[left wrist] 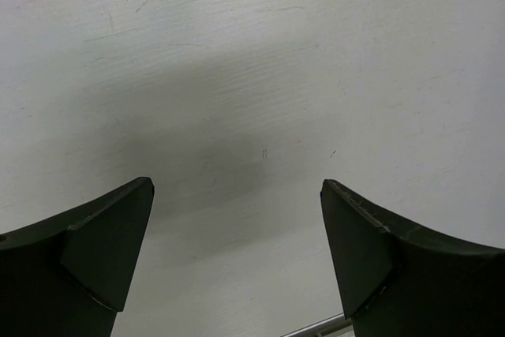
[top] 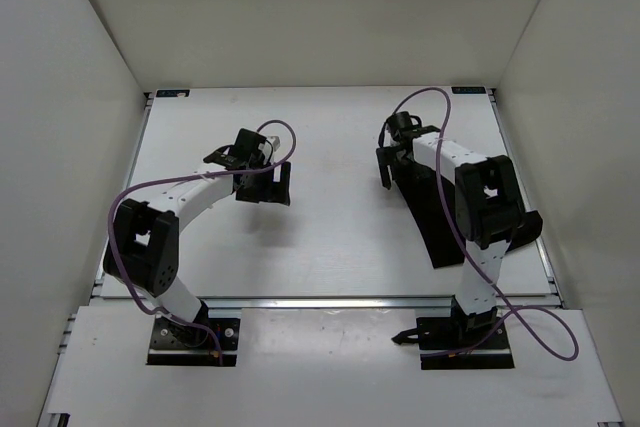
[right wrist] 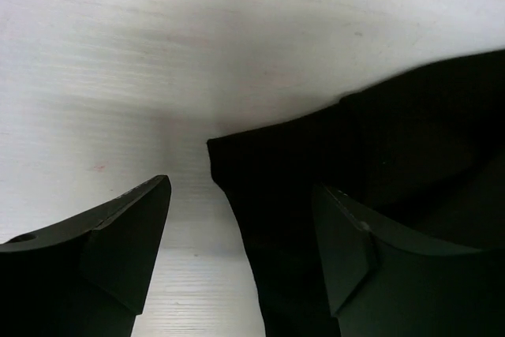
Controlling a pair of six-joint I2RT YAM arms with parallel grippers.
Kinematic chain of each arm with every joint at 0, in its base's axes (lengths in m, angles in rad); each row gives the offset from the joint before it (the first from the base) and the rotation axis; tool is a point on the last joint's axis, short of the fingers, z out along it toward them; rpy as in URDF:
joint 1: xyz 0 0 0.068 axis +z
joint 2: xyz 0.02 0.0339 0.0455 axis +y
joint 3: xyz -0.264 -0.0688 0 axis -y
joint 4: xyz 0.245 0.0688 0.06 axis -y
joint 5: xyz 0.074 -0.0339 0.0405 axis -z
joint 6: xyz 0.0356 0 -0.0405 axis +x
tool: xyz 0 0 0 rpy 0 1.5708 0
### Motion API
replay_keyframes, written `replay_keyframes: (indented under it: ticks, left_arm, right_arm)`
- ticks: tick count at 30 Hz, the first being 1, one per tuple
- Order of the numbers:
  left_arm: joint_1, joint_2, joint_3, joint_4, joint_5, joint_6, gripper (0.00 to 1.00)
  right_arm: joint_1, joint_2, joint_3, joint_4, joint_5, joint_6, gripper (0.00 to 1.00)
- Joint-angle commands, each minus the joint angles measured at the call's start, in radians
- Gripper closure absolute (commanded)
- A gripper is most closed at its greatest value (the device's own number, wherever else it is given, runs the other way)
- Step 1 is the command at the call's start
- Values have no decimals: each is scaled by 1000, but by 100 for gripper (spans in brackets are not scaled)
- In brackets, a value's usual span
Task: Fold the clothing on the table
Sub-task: Flatten the skirt out
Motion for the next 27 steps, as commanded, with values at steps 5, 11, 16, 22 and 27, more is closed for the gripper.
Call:
replay_keyframes:
  ticks: [5, 11, 16, 22, 27]
  left_arm:
    - [0, -57, -8, -5, 1, 23, 1]
    - [4, -61, -2, -31, -13, 38, 2]
    - [13, -63, 15, -42, -8, 32, 1]
    - [46, -92, 18, -34, 1, 27, 1]
    - [124, -148, 45, -67, -19, 21, 1]
  right_arm:
    - [-61, -47, -79, 78, 9, 11, 42]
    - [-78, 6, -45, 102, 4, -20, 94]
    - [-78, 39, -4, 116, -28, -60, 100]
    - [44, 40, 235, 29, -229, -48, 100]
    - [214, 49, 569, -50, -380, -12, 100]
